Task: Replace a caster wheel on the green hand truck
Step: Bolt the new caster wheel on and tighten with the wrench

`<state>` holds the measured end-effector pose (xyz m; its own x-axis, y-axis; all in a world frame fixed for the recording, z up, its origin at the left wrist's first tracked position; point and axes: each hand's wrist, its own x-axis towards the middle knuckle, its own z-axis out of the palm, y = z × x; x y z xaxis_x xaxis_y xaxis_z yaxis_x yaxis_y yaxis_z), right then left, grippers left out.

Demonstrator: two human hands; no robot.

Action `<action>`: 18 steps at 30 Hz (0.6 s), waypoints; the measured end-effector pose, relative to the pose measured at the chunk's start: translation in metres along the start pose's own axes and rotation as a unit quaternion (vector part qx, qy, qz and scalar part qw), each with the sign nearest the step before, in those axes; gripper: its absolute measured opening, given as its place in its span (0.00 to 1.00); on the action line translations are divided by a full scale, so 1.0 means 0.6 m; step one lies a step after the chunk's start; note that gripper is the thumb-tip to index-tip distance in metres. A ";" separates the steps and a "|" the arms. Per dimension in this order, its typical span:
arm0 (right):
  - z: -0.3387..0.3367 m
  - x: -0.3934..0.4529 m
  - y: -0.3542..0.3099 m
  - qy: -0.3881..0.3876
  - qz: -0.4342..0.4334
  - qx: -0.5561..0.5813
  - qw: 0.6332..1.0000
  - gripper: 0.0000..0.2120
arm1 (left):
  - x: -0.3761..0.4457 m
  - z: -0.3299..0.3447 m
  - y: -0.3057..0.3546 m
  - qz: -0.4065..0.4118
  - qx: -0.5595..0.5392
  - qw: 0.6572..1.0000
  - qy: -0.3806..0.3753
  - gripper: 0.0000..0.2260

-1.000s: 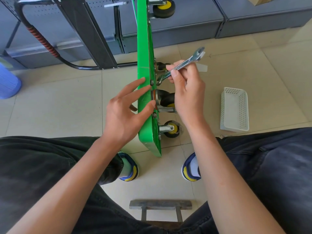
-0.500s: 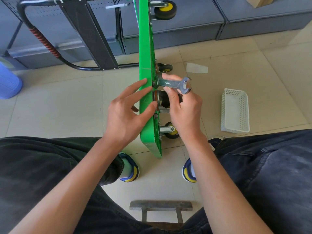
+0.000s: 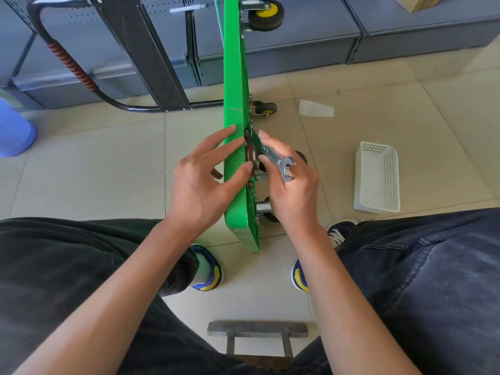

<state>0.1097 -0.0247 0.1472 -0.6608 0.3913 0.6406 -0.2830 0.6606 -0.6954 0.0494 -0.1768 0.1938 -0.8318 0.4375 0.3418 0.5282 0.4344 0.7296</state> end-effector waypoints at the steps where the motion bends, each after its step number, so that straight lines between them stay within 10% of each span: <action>1: 0.001 -0.005 0.002 -0.001 -0.002 0.000 1.000 0.14 | 0.000 0.000 -0.001 -0.001 0.001 1.000 0.000 0.19; 18: 0.010 0.050 0.018 -0.022 -0.022 0.012 0.999 0.11 | 0.000 0.000 0.001 -0.010 -0.001 1.000 0.000 0.19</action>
<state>0.0827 -0.0096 0.1572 -0.6770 0.3330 0.6564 -0.3291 0.6608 -0.6746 0.0499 -0.1764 0.1942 -0.8417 0.4292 0.3275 0.5119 0.4417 0.7368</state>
